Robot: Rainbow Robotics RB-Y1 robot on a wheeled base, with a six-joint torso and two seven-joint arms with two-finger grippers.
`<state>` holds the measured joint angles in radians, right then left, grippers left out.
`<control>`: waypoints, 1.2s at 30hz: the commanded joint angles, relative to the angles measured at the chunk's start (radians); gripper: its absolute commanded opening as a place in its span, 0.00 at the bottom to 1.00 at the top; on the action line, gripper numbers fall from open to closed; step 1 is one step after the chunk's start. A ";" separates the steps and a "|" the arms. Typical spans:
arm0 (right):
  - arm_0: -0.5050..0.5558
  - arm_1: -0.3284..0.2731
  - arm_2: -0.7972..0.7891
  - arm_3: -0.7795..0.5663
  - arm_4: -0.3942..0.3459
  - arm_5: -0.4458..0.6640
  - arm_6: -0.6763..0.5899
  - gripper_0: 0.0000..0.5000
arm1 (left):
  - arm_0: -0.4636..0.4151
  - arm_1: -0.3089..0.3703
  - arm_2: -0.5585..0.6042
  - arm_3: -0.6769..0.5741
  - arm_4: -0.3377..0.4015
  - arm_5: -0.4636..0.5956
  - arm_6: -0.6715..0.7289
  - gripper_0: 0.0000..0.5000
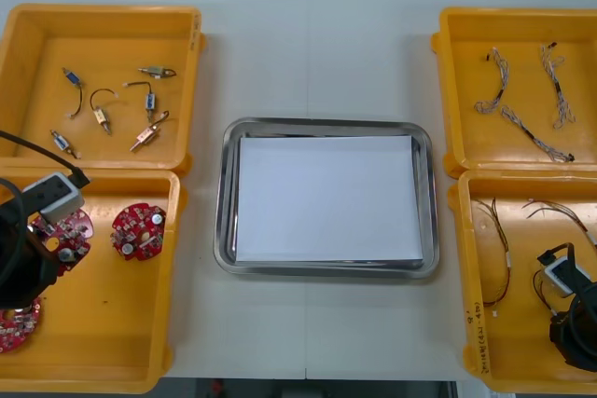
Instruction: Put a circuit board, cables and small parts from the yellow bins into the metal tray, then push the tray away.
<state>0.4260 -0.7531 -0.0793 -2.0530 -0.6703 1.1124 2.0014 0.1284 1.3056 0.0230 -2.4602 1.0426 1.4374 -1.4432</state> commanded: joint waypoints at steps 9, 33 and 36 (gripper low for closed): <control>-0.013 -0.009 -0.065 -0.096 -0.031 0.142 0.026 0.00 | -0.395 -0.091 -0.264 -0.037 -0.012 0.186 0.245 0.00; -0.055 -0.169 -0.450 -0.274 -0.451 0.481 -0.001 0.00 | -0.865 -0.362 -0.583 0.096 -0.058 0.386 0.659 0.00; -0.055 -0.209 -0.502 -0.274 -0.511 0.492 -0.012 0.00 | -0.900 -0.410 -0.621 0.119 -0.095 0.397 0.707 0.00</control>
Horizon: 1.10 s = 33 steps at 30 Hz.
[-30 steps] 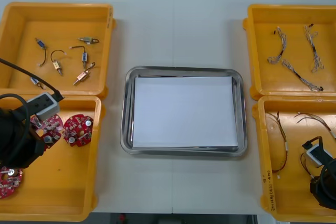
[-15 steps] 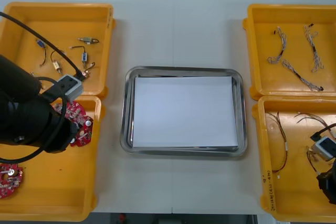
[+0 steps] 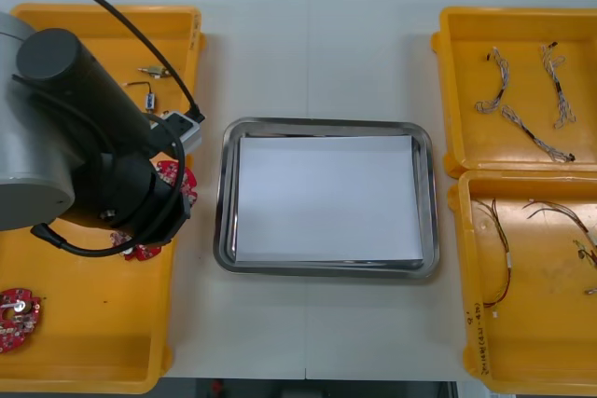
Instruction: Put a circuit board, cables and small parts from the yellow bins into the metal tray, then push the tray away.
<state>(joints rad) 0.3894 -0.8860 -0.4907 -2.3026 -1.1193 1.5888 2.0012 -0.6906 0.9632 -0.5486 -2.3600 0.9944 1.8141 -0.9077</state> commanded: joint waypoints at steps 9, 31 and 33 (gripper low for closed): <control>-0.063 -0.203 -0.206 -0.024 -0.203 0.102 -0.168 0.00 | -0.162 -0.207 -0.180 0.125 -0.174 0.025 0.273 0.00; -0.428 -0.334 0.030 -0.044 -0.324 0.168 -0.196 0.00 | -0.204 -0.405 -0.392 0.306 -0.378 -0.114 0.454 0.00; -0.435 -0.346 0.052 -0.044 -0.315 0.168 -0.196 0.00 | -0.205 -0.414 -0.413 0.318 -0.388 -0.133 0.466 0.00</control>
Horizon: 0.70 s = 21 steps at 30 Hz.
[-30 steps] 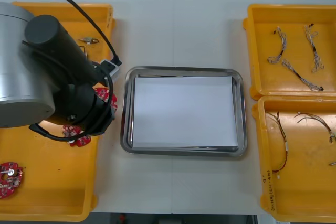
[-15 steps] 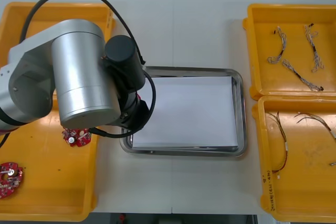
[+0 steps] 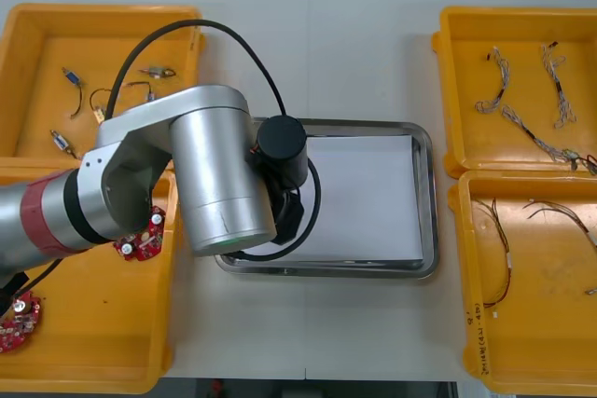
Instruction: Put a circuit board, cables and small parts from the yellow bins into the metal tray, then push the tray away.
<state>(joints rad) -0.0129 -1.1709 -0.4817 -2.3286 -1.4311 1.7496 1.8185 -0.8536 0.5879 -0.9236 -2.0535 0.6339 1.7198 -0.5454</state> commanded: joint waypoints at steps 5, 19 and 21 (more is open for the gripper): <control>-0.073 -0.092 0.112 -0.032 0.029 0.004 -0.018 0.00 | -0.042 -0.051 -0.072 0.024 -0.039 -0.062 0.122 0.00; -0.130 -0.095 0.193 -0.055 0.074 -0.009 -0.005 0.00 | -0.041 -0.059 -0.129 0.062 -0.039 -0.091 0.137 0.00; -0.134 -0.095 0.196 -0.054 0.080 -0.009 -0.002 0.00 | -0.041 -0.059 -0.135 0.070 -0.040 -0.098 0.142 0.00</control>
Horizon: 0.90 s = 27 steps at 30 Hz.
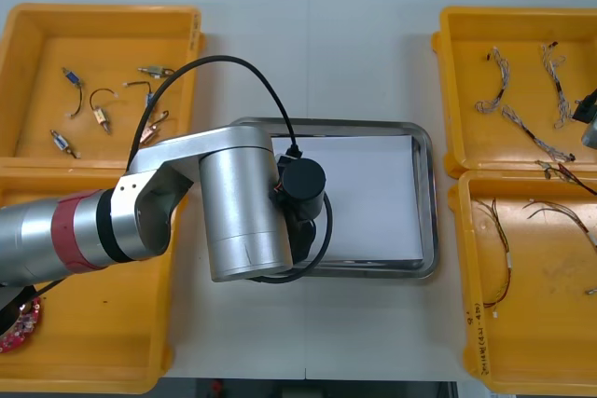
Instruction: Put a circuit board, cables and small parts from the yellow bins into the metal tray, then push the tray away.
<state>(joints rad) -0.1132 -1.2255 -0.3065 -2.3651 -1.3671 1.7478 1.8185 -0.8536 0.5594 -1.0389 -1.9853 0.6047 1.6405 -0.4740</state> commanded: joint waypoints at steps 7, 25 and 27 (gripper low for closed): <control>-0.039 -0.040 0.032 0.001 0.028 -0.008 0.008 0.00 | -0.041 -0.032 -0.032 0.031 -0.016 -0.045 0.074 0.00; -0.068 -0.040 0.050 0.046 0.028 0.016 0.024 0.00 | -0.039 -0.032 -0.032 0.029 -0.011 -0.054 0.107 0.31; -0.069 -0.040 0.050 0.047 0.026 0.018 0.024 0.00 | -0.039 -0.032 -0.032 0.029 -0.009 -0.057 0.121 0.73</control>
<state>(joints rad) -0.1522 -1.2255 -0.2676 -2.3236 -1.3459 1.7561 1.8192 -0.8536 0.5535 -1.0580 -1.9446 0.6014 1.5973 -0.4732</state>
